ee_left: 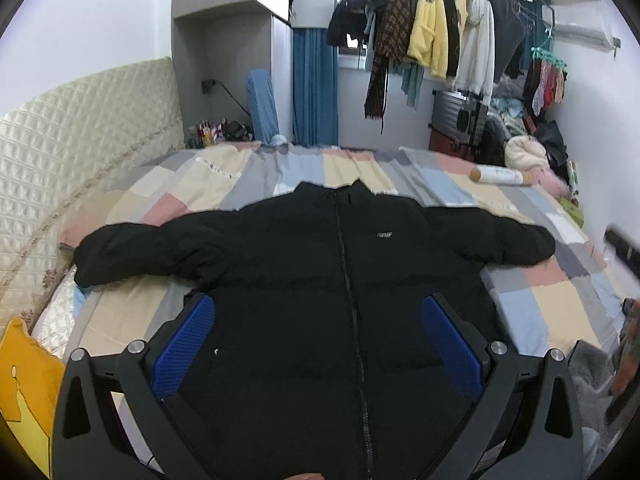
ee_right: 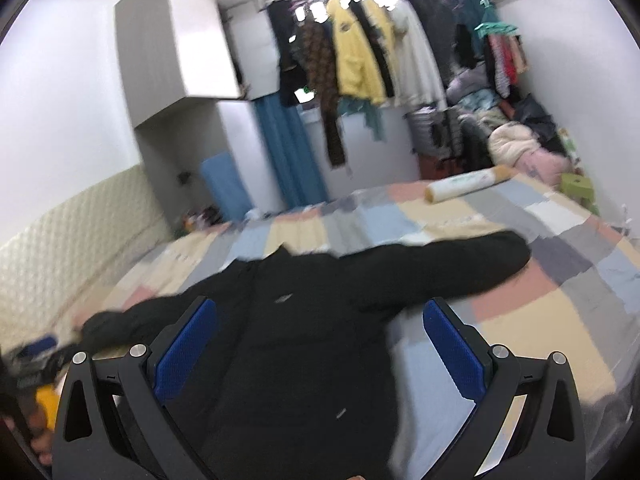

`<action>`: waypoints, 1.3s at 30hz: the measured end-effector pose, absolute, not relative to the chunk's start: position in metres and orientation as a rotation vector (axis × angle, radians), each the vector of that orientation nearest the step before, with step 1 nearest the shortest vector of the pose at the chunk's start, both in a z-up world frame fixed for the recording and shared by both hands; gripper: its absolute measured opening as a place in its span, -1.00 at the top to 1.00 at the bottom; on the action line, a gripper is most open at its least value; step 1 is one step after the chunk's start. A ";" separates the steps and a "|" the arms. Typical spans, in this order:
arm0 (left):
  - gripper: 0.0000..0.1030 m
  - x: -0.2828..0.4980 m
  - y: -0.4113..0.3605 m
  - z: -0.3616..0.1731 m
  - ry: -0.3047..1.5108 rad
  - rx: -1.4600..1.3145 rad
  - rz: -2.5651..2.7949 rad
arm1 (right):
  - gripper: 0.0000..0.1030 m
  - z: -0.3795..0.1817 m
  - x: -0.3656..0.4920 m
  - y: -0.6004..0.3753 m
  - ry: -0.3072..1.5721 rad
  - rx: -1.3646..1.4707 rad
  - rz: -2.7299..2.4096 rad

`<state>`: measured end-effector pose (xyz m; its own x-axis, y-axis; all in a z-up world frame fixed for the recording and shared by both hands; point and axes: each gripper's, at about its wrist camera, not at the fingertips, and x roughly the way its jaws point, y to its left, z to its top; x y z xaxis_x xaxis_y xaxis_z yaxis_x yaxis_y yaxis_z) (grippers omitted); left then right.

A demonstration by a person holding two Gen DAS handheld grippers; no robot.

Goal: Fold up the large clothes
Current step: 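Move the right tool to the jacket sleeve cuff and close on it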

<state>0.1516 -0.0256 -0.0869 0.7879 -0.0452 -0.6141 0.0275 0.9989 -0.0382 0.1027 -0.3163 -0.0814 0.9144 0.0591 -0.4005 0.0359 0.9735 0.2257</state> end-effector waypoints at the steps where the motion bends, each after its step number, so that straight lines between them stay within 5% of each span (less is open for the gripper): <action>1: -1.00 0.155 -0.024 -0.092 0.670 -0.035 -0.042 | -1.00 -0.082 0.110 -0.324 0.411 0.230 -0.004; 9: -1.00 0.179 -0.017 -0.135 0.720 -0.069 -0.072 | -1.00 -0.129 0.205 -0.465 0.424 0.407 -0.119; 25: -1.00 0.233 -0.001 -0.198 0.743 -0.158 -0.028 | -0.91 -0.332 0.319 -0.679 0.446 0.950 -0.331; 32: -1.00 0.255 -0.008 -0.226 0.779 -0.133 -0.008 | -0.22 -0.355 0.349 -0.700 0.357 0.983 -0.361; 38: -1.00 0.258 -0.008 -0.227 0.741 -0.107 0.038 | -0.14 -0.359 0.356 -0.705 0.302 1.016 -0.336; 39: -1.00 0.259 -0.005 -0.227 0.746 -0.117 0.037 | 0.12 -0.356 0.357 -0.704 0.319 1.007 -0.320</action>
<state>0.2585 -0.0046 -0.2274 0.7339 -0.0079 -0.6792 -0.0752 0.9928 -0.0928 0.3571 -0.7040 -0.3561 0.9081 -0.1137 -0.4030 0.4034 0.4961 0.7689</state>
